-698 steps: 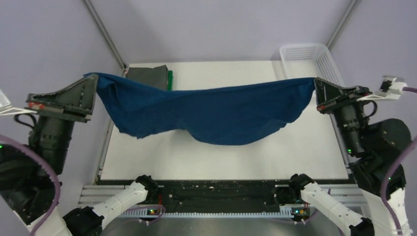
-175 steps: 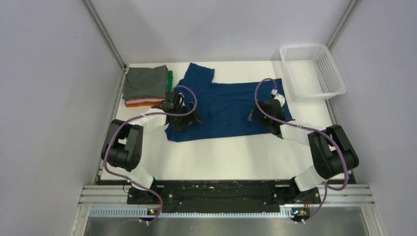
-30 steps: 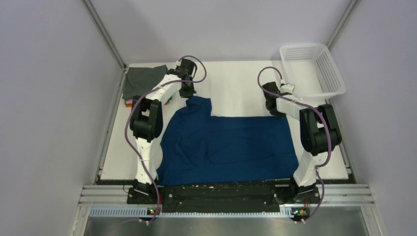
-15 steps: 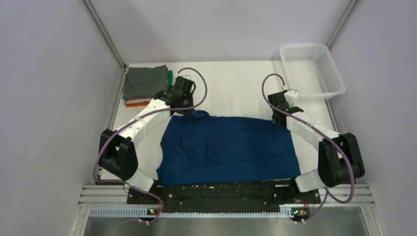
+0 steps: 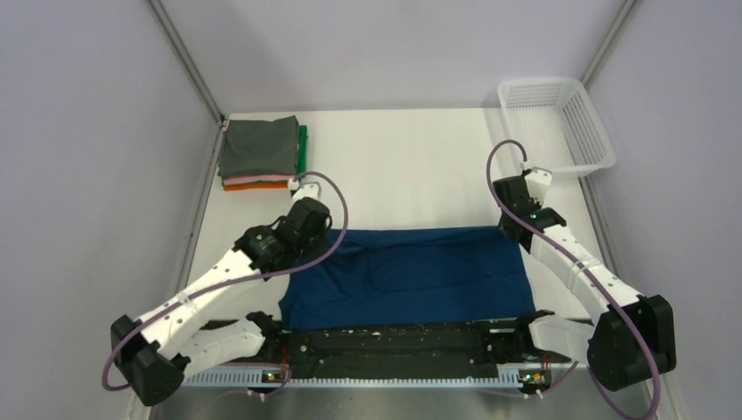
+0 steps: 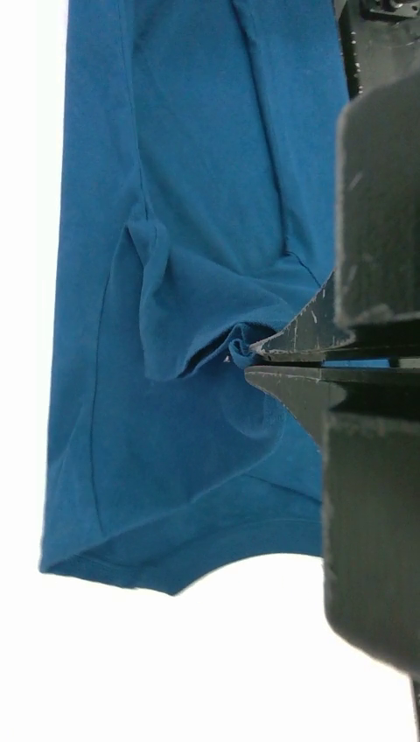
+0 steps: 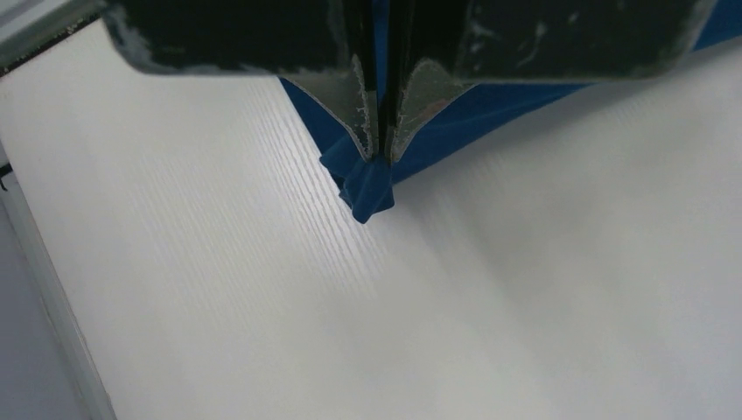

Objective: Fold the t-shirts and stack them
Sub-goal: Fold the other side of the tshirt into a rectangle

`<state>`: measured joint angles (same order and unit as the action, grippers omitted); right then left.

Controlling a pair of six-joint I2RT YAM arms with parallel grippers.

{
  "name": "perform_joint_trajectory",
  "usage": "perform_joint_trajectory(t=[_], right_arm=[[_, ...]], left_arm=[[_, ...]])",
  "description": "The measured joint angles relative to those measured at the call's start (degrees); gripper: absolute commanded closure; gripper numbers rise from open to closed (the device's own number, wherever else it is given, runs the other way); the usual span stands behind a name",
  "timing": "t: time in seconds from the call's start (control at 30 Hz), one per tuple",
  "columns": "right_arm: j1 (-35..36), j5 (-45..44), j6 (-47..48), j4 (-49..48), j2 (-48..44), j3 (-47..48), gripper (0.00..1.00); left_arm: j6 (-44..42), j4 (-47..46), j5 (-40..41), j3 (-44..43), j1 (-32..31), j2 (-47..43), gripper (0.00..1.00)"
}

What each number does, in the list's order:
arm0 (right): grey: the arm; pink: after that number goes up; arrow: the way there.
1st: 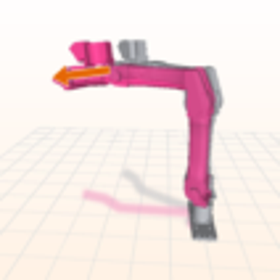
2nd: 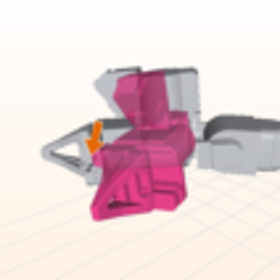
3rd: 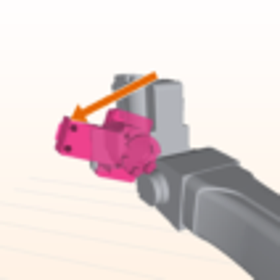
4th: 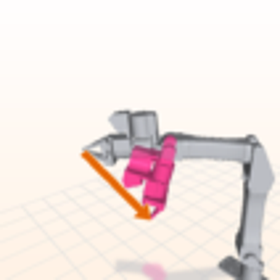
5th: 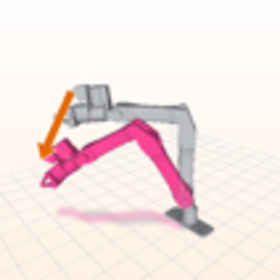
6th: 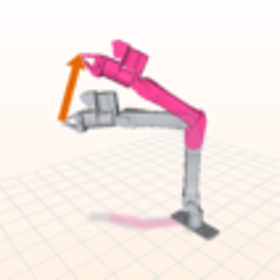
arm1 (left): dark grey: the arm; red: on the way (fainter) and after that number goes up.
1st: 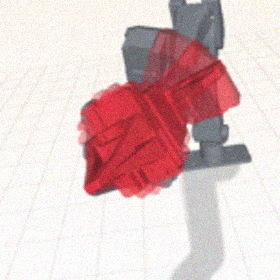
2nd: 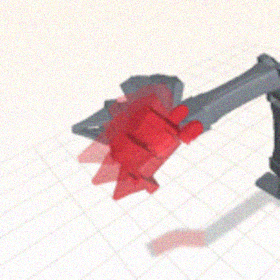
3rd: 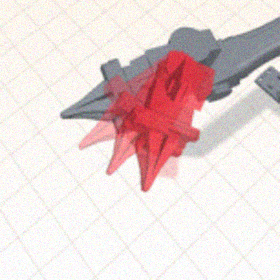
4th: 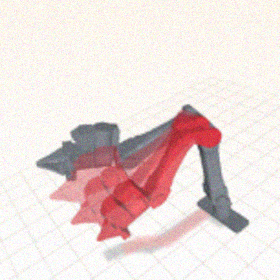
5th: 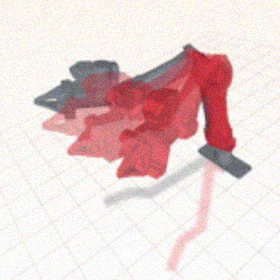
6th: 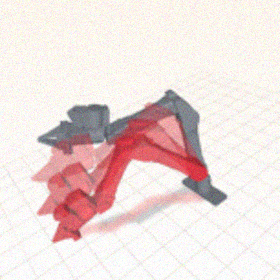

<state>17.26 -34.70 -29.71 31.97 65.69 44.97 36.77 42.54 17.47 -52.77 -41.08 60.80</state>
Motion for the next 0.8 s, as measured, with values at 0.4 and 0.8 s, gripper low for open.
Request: perform_joint_trajectory(t=[0.4,0.8], right_arm=[[-0.2,0.0,-2.5,6.3,-5.0,-1.2,0.96],[-0.2,2.1,-10.8,14.5,-11.6,-2.7,0.91]], left_arm=[[8.4,6.7,-2.2,7.1,-0.9,-19.0,1.00],[12.6,12.9,-9.0,9.0,-1.4,-22.8,1.00]])
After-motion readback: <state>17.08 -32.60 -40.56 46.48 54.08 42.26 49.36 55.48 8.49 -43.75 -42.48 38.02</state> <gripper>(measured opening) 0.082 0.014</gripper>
